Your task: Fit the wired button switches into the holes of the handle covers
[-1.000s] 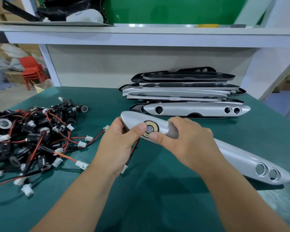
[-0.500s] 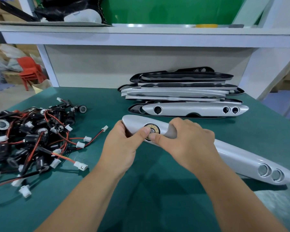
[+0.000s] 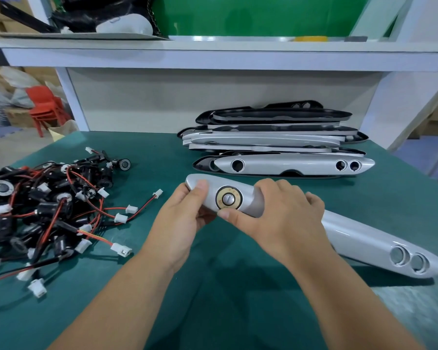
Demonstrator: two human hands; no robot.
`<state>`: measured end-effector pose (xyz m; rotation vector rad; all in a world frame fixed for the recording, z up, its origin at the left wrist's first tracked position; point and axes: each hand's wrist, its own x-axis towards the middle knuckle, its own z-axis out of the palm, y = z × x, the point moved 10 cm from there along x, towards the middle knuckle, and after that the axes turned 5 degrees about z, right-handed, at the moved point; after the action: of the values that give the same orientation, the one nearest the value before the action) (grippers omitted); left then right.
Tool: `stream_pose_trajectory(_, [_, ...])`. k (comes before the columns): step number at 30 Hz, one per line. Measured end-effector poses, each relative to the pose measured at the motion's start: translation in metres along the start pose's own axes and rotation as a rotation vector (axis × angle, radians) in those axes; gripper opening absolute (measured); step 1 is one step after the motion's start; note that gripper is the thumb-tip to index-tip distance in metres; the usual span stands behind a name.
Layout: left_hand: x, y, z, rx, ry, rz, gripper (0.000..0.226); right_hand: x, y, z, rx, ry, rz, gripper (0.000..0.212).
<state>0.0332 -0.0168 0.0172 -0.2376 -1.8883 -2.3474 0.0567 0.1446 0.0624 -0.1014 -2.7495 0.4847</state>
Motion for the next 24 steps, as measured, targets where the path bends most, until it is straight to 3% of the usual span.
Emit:
stream_pose_trajectory(13, [-0.005,0.008,0.013,-0.016,-0.041,0.1,0.046,0.0,-0.006,-0.004,0.093,-0.044,-0.04,0.054])
stream_pose_trajectory(19, [-0.006,0.014,0.016,-0.006,-0.073,0.147,0.04,-0.001,-0.005,-0.012,0.147,-0.009,-0.05,0.045])
stream_pose_trajectory(24, [-0.005,0.009,0.014,0.008,-0.064,0.111,0.033,-0.003,-0.004,-0.012,0.086,0.002,-0.041,0.057])
